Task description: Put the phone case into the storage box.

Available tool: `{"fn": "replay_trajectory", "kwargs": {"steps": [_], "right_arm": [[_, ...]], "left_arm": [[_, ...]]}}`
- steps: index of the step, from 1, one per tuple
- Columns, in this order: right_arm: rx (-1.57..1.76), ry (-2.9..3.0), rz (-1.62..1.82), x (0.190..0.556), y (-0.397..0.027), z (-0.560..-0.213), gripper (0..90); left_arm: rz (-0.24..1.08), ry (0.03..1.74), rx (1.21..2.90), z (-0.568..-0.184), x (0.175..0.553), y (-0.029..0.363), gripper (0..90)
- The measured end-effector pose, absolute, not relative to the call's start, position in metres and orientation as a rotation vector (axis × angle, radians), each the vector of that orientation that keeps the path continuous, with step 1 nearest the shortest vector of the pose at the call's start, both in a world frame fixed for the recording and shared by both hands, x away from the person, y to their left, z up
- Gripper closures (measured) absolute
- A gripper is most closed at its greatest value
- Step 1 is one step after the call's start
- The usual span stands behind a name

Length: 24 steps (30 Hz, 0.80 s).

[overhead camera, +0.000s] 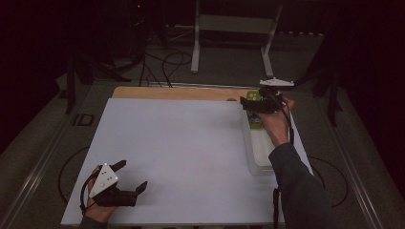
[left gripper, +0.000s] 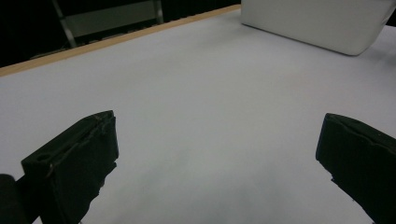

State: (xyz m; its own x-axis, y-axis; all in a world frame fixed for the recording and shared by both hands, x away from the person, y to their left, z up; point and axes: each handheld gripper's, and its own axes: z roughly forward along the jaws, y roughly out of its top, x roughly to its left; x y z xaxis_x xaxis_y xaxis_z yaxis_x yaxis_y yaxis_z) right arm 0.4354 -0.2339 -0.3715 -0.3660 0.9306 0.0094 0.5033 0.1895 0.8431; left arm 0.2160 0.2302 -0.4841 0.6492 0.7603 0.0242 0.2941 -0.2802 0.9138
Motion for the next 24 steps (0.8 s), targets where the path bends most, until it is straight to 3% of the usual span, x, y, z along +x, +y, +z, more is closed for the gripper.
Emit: {"fn": "replay_trajectory", "kwargs": {"steps": [24], "right_arm": [[1.216, 2.055, 1.155, 0.381, -0.214, -0.378, 8.3]], "left_arm": [[0.579, 0.861, 1.838, -0.485, 0.217, 0.232, 0.0]]}}
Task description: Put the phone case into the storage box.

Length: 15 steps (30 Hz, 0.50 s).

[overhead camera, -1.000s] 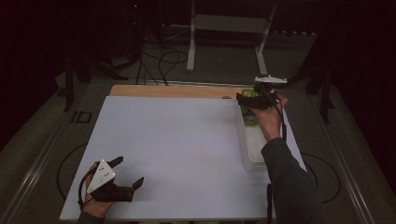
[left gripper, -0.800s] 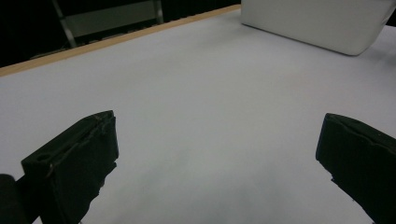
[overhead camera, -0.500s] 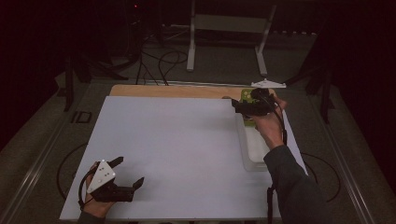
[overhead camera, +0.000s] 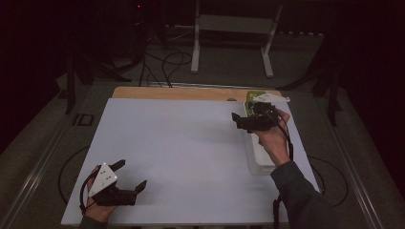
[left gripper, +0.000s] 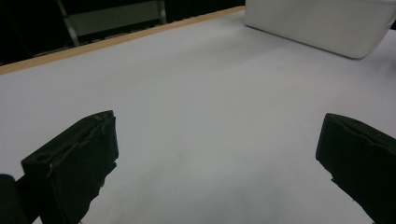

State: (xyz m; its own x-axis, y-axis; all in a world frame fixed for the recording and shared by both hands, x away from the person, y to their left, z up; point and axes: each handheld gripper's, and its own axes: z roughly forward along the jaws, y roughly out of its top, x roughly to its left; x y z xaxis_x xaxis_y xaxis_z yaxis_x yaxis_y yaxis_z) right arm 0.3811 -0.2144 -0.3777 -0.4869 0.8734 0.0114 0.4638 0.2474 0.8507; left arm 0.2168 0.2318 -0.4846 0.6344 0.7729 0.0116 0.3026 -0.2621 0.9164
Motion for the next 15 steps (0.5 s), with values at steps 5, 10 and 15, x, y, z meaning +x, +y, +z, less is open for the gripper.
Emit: {"fn": "replay_trajectory", "kwargs": {"steps": [5, 10, 15], "right_arm": [[1.216, 2.051, 1.190, 0.368, -0.218, -0.381, 8.3], [1.209, 2.049, 1.216, 0.353, -0.222, -0.390, 8.3], [1.213, 2.048, 1.246, 0.340, -0.225, -0.401, 8.3]], "left_arm": [[0.579, 0.865, 1.836, -0.484, 0.217, 0.232, 0.0], [0.579, 0.869, 1.836, -0.485, 0.217, 0.232, 0.0], [0.576, 0.874, 1.834, -0.485, 0.218, 0.232, 0.0]]}}
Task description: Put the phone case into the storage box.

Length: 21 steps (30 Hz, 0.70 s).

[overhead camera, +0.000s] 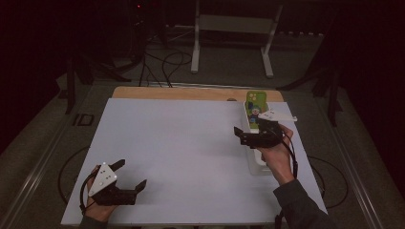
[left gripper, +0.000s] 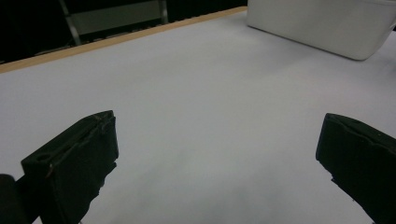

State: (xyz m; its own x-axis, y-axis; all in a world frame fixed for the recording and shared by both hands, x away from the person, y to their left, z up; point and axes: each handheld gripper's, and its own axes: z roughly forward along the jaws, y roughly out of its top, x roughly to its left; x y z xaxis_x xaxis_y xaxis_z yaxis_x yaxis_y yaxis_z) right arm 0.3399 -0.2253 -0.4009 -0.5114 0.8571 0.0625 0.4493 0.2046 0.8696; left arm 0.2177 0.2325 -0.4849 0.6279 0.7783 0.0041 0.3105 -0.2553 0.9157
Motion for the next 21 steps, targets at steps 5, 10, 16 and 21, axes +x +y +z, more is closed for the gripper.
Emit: {"fn": "replay_trajectory", "kwargs": {"steps": [5, 10, 16, 21], "right_arm": [[1.193, 2.052, 1.265, 0.326, -0.227, -0.413, 8.3], [1.154, 2.045, 1.302, 0.310, -0.227, -0.422, 8.3], [1.088, 2.029, 1.355, 0.291, -0.227, -0.432, 8.3], [1.054, 2.003, 1.410, 0.277, -0.229, -0.441, 8.3]], "left_arm": [[0.574, 0.874, 1.829, -0.485, 0.218, 0.233, 0.0], [0.576, 0.876, 1.825, -0.485, 0.218, 0.233, 0.0], [0.581, 0.881, 1.817, -0.485, 0.218, 0.234, 0.0], [0.584, 0.882, 1.810, -0.485, 0.217, 0.234, 0.0]]}}
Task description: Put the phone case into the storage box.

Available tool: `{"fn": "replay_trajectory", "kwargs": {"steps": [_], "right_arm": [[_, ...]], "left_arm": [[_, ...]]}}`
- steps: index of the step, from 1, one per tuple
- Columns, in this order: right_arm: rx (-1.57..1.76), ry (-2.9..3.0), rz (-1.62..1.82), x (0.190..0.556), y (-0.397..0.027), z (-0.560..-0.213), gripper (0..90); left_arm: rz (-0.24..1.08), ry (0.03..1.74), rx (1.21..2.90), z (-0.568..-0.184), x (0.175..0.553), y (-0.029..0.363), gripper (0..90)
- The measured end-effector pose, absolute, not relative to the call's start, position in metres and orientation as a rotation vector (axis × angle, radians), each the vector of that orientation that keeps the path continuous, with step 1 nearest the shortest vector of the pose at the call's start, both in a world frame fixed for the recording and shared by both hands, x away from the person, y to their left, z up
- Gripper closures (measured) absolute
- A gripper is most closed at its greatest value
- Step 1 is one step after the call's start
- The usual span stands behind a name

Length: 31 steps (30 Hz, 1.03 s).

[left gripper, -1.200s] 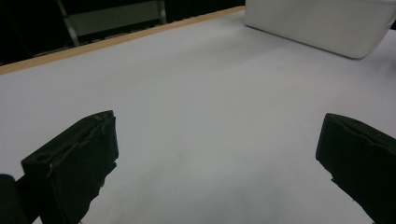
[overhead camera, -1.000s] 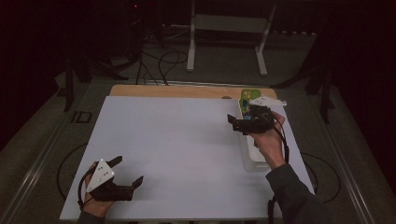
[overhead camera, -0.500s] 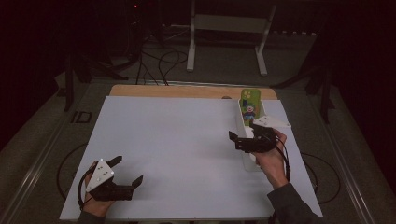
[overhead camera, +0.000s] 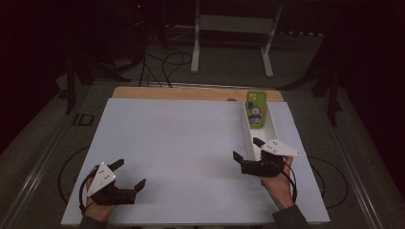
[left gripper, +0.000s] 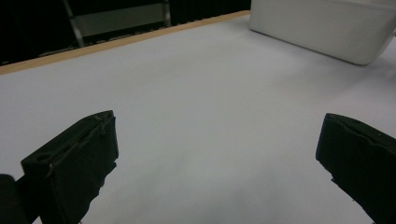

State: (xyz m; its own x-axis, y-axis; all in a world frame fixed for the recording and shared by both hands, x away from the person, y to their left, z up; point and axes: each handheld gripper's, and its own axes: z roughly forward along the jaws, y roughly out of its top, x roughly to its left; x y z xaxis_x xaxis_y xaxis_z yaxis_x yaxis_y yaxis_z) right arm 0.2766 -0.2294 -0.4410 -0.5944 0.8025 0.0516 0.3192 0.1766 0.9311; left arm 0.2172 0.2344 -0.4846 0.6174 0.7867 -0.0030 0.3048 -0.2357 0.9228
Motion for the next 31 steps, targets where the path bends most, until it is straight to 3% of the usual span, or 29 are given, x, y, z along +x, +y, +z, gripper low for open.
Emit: {"fn": "replay_trajectory", "kwargs": {"steps": [15, 31], "right_arm": [[0.884, 2.031, 1.489, 0.244, -0.228, -0.466, 8.3], [0.839, 2.078, 1.482, 0.239, -0.221, -0.483, 7.7]], "left_arm": [[0.587, 0.870, 1.813, -0.484, 0.217, 0.235, 0.0], [0.591, 0.870, 1.817, -0.485, 0.218, 0.236, 0.0]]}}
